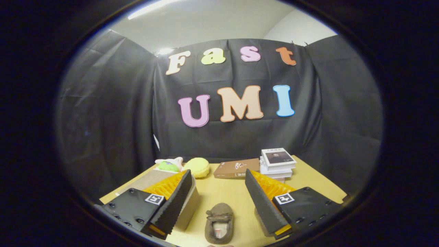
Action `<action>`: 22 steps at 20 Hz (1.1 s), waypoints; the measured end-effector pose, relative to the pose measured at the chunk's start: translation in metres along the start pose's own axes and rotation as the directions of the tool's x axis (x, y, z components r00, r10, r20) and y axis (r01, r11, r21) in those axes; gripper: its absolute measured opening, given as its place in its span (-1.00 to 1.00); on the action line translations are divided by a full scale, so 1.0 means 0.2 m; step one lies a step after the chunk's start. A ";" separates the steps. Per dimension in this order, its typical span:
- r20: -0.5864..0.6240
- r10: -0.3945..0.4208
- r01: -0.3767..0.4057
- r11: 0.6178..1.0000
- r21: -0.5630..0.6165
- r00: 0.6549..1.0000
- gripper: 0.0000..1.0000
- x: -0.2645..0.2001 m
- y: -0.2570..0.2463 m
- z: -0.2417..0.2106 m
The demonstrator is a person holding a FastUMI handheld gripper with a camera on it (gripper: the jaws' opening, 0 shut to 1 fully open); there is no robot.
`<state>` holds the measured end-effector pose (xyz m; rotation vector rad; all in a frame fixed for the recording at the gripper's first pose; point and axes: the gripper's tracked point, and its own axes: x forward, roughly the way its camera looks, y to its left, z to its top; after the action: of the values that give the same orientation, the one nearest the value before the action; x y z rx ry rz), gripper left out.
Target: Open the storage box then place both shoes into the box .Put the left shoe in first, then the right shoe, with the right side of both shoes facing outward in a uniform manner.
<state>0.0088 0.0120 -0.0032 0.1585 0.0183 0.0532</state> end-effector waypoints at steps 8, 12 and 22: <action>0.038 0.058 -0.069 0.862 0.501 0.998 0.99 -0.01 0.18 -0.15; -0.028 0.036 -0.009 0.751 0.660 0.999 0.98 -0.01 0.23 -0.40; -0.162 -0.004 0.154 0.325 0.933 0.987 0.73 0.11 0.33 -0.90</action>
<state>0.0235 0.1057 -0.1713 1.3889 0.1986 -0.0591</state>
